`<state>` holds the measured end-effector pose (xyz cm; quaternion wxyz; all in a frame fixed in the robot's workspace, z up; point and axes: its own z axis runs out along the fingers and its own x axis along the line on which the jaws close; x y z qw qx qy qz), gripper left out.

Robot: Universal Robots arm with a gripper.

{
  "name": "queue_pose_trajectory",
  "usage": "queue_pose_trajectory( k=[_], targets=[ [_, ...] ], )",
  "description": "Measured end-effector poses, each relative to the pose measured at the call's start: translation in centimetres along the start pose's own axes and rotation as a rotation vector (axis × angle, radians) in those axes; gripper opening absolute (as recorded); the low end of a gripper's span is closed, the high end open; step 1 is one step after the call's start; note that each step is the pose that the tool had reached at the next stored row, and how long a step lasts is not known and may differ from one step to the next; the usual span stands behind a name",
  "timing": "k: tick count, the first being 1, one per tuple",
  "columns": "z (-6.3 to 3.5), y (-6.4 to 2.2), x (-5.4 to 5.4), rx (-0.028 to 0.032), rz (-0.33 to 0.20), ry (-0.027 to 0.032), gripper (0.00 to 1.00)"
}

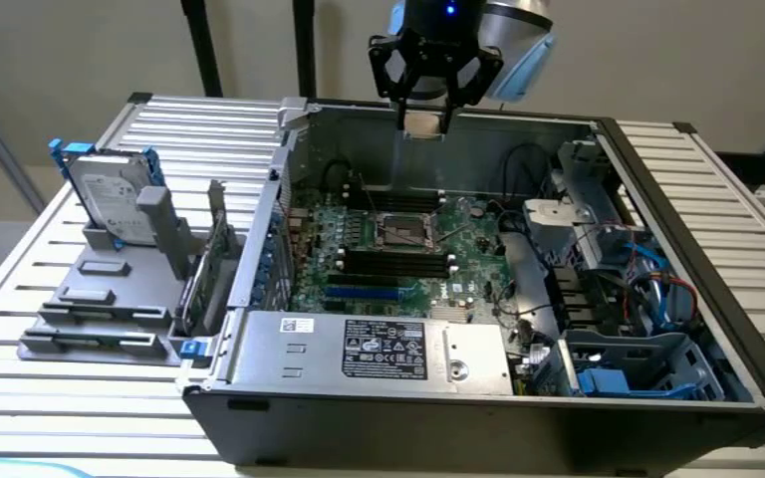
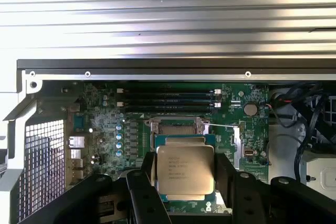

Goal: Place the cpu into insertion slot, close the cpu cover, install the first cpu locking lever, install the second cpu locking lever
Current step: 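Place the cpu into insertion slot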

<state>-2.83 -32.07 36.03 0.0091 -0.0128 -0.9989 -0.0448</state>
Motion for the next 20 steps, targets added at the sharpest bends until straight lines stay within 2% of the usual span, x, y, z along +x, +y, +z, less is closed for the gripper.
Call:
queue_pose_trajectory(
  k=[5, 16, 20],
  targets=[
    [0.01, 0.00, 0.00, -0.0002, 0.015, -0.0013, 0.55],
    [0.20, -0.02, -0.01, -0.0038, 0.208, -0.0183, 0.55],
    [0.28, -0.03, -0.01, -0.0050, 0.278, -0.0223, 0.55]
  ],
)
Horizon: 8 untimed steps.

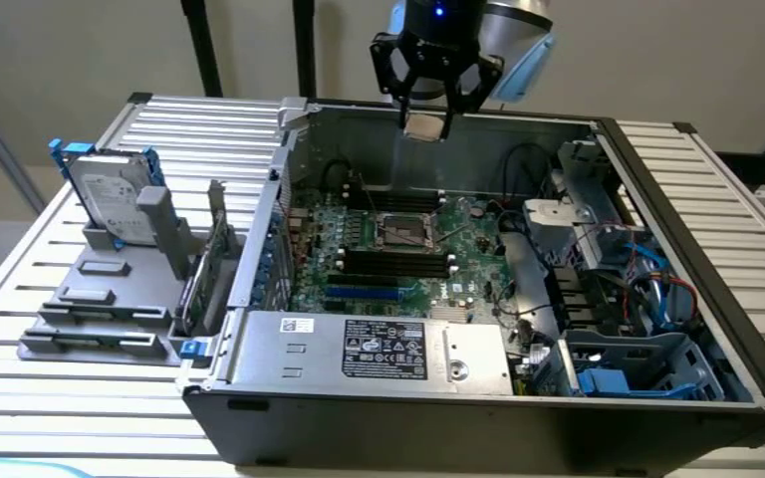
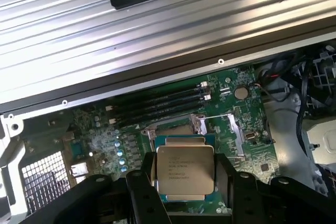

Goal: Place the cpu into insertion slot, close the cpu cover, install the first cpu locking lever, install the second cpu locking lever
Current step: 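Place the cpu into insertion slot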

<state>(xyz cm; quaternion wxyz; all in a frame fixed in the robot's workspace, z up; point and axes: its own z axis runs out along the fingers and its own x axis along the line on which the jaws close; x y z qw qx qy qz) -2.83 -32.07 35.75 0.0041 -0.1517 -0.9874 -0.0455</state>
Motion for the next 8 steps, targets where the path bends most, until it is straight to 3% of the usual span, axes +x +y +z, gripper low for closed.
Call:
queue_pose_trajectory(
  k=[8],
  targets=[
    [0.18, -0.02, 0.00, -0.0023, 0.145, -0.0098, 0.55]
  ],
)
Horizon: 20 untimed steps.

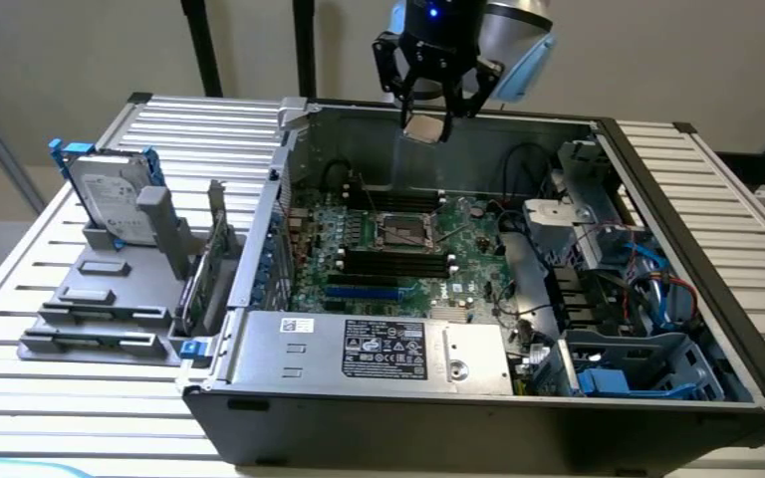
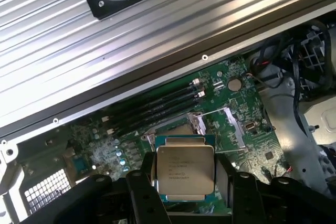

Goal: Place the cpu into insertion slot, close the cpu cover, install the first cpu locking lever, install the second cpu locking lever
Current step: 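Place the cpu into insertion slot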

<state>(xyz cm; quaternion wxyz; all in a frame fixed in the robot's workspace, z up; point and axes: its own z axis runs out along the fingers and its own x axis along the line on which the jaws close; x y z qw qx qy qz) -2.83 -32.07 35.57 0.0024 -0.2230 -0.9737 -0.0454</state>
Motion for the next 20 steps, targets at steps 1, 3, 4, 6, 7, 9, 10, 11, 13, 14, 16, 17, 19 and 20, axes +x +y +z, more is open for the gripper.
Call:
queue_pose_trajectory(
  k=[1, 3, 4, 6, 7, 9, 10, 11, 13, 14, 16, 17, 19, 20],
  targets=[
    [0.02, 0.00, 0.00, -0.0003, 0.018, -0.0012, 0.55],
    [0.06, -0.01, 0.00, -0.0008, 0.054, -0.0037, 0.55],
    [0.09, -0.01, 0.00, -0.0011, 0.072, -0.0049, 0.55],
    [0.13, -0.01, 0.00, -0.0017, 0.108, -0.0074, 0.55],
    [0.16, -0.01, 0.00, -0.0019, 0.126, -0.0085, 0.55],
    [0.20, -0.02, 0.00, -0.0025, 0.163, -0.0111, 0.55],
    [0.23, -0.02, 0.00, -0.0027, 0.181, -0.0123, 0.55],
    [0.25, -0.02, -0.01, -0.0030, 0.199, -0.0135, 0.55],
    [0.30, -0.03, -0.01, -0.0036, 0.235, -0.0160, 0.55],
    [0.33, -0.03, -0.01, -0.0039, 0.253, -0.0172, 0.55],
    [0.38, -0.03, -0.01, -0.0046, 0.290, -0.0199, 0.55],
    [0.41, -0.04, -0.01, -0.0049, 0.308, -0.0213, 0.55],
    [0.48, -0.04, -0.01, -0.0057, 0.344, -0.0242, 0.55],
    [0.51, -0.05, -0.01, -0.0062, 0.362, -0.0256, 0.55]
  ],
)
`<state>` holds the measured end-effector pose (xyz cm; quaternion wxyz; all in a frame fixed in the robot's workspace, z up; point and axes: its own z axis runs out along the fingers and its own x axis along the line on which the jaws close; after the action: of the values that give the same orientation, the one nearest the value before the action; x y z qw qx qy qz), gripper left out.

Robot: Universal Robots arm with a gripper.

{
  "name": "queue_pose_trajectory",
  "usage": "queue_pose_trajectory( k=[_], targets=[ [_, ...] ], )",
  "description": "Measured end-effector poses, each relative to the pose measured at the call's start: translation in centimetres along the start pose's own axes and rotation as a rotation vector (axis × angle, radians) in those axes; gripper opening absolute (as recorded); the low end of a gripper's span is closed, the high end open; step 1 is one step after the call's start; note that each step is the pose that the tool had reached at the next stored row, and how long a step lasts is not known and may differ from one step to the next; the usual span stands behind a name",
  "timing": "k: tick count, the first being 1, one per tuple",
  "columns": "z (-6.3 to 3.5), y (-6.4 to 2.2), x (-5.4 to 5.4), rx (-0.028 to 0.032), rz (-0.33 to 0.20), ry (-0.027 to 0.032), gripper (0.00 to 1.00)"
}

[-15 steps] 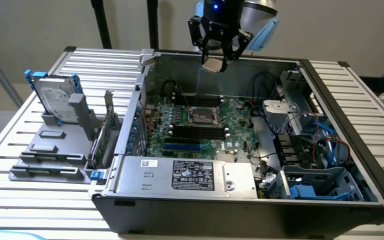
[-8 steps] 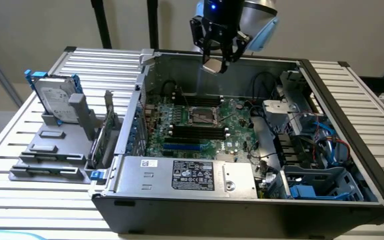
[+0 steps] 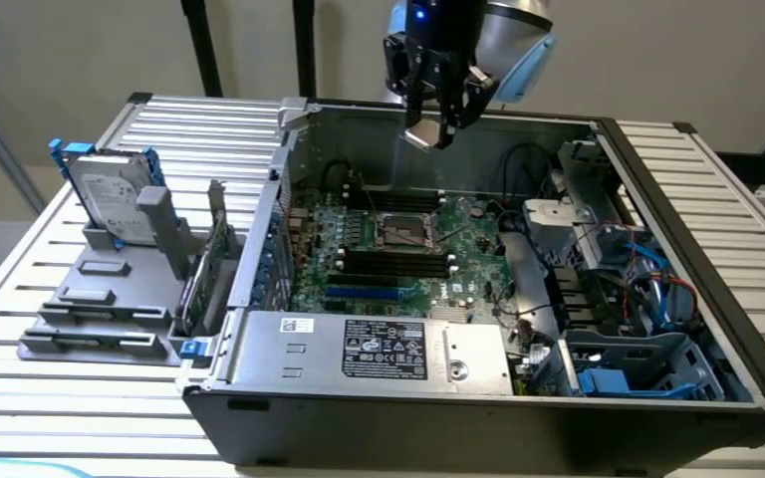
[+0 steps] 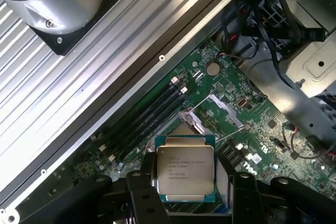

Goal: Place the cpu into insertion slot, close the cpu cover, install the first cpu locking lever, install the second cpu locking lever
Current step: 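Place the cpu into insertion slot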

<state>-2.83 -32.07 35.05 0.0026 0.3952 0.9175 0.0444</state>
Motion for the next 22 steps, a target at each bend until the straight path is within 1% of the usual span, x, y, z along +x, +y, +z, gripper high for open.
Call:
queue_pose_trajectory(
  k=[22],
  targets=[
    [0.89, -0.07, -0.03, -0.0112, 0.400, -0.0326, 0.55]
  ],
)
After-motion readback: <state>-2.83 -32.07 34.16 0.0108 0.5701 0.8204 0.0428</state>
